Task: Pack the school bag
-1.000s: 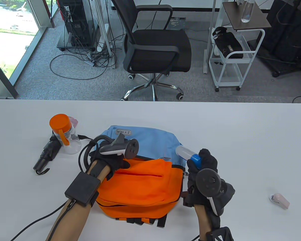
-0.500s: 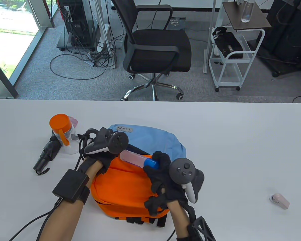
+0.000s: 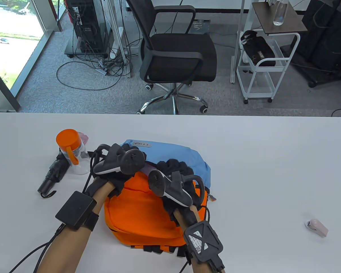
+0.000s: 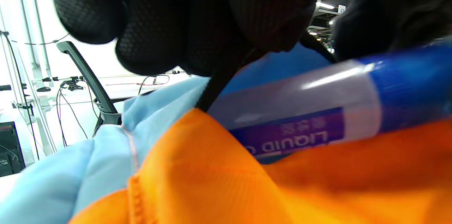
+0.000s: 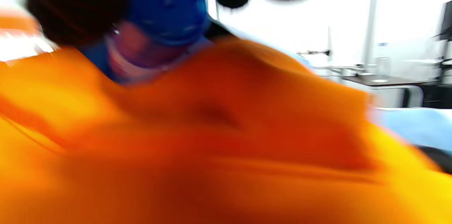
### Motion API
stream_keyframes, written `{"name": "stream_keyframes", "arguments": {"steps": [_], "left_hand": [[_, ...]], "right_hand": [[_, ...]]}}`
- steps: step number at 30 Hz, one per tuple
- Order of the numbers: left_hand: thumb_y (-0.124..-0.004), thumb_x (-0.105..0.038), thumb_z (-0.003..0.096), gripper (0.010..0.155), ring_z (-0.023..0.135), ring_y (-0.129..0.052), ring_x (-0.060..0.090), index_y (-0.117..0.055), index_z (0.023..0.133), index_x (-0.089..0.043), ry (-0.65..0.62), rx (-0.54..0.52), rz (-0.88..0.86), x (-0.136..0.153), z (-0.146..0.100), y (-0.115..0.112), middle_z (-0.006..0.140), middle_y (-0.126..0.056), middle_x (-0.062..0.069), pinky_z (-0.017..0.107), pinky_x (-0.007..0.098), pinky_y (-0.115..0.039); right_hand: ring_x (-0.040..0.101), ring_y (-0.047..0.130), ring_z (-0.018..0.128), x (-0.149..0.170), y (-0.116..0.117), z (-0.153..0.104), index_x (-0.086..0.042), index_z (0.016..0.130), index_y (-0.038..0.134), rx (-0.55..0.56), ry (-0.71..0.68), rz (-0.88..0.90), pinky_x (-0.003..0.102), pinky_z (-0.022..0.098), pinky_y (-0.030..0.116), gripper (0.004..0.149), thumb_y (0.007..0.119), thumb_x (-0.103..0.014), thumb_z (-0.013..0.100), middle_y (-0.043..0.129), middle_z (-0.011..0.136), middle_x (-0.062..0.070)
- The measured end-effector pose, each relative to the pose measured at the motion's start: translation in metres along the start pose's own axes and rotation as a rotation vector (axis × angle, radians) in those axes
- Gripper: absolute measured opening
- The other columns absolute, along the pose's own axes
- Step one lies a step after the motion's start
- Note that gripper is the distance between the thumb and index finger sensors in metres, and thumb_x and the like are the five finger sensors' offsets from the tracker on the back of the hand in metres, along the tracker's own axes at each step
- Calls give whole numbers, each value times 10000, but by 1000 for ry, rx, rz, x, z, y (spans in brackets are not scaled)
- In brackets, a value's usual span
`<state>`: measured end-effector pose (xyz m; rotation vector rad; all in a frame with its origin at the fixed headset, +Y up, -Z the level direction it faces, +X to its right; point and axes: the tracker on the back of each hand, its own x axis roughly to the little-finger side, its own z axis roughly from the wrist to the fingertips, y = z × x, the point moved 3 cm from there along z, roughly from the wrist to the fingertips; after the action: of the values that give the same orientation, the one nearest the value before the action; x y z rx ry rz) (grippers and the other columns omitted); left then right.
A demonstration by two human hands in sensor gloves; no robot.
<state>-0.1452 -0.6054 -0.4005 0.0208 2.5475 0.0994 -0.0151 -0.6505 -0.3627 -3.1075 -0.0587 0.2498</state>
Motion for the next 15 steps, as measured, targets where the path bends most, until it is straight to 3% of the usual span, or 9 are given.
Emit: {"name": "stream_keyframes", "arguments": {"steps": [1,2,3,4,6,8,9,12,15], "left_hand": [[-852,-342,449,410,624,-1004,298,-951,808,-171,-3,-7,-27,2,-1,0,705,-1025,37,543,525,-857],[-855,-340,448,411,628,-1001,303,-950,810,-168,0,-11,-40,2,-3,0,706,-1024,41,546,529,-853],[-857,-340,448,412,630,-1000,304,-951,810,-167,-2,-10,-31,2,-3,0,707,-1023,42,546,531,-852],[-857,-346,447,413,630,-1002,299,-950,811,-173,-9,-8,-14,2,-4,-1,706,-1024,36,547,528,-854],[-857,-345,446,413,628,-1003,299,-951,808,-170,-13,-7,-1,1,-3,-3,703,-1024,36,547,529,-854],[-857,-344,444,412,629,-1001,297,-951,806,-172,-16,-17,-18,-1,-3,-3,701,-1024,35,549,529,-853],[-858,-343,444,412,629,-1001,299,-952,805,-169,-19,-21,-33,-2,-2,-2,701,-1023,37,549,531,-851],[-857,-346,446,412,632,-1001,296,-950,808,-174,-19,-27,-8,-8,-1,-1,704,-1022,33,552,530,-852],[-858,-346,445,412,632,-1001,297,-951,808,-173,-11,-20,0,-8,0,-3,703,-1022,34,554,534,-850]], "right_hand": [[651,312,997,5,14,11,-138,1002,351,-111,-30,46,825,656,435,913,677,-657,325,282,1118,286],[641,367,996,11,27,17,-95,1017,267,-222,-16,150,823,654,435,962,689,-640,346,271,1116,303],[565,573,981,15,33,19,-70,1047,219,-246,-3,222,789,661,500,1021,700,-644,353,369,1110,290],[538,647,936,17,35,21,-22,1062,250,-211,13,306,758,643,569,1050,736,-626,353,468,1072,306],[422,828,774,19,28,21,-57,1049,466,-45,61,229,657,620,680,955,774,-613,336,731,904,179],[313,867,686,19,27,23,-136,964,594,-55,106,132,593,611,727,828,761,-637,325,787,785,78],[253,903,575,20,24,25,-176,867,683,-8,137,70,547,568,777,732,765,-648,313,832,672,45],[208,960,416,16,18,31,-135,759,778,49,161,-11,488,486,851,707,769,-679,308,883,514,41],[202,1056,372,5,8,35,-57,749,868,46,133,-109,442,457,914,728,797,-616,290,984,488,50]]}}
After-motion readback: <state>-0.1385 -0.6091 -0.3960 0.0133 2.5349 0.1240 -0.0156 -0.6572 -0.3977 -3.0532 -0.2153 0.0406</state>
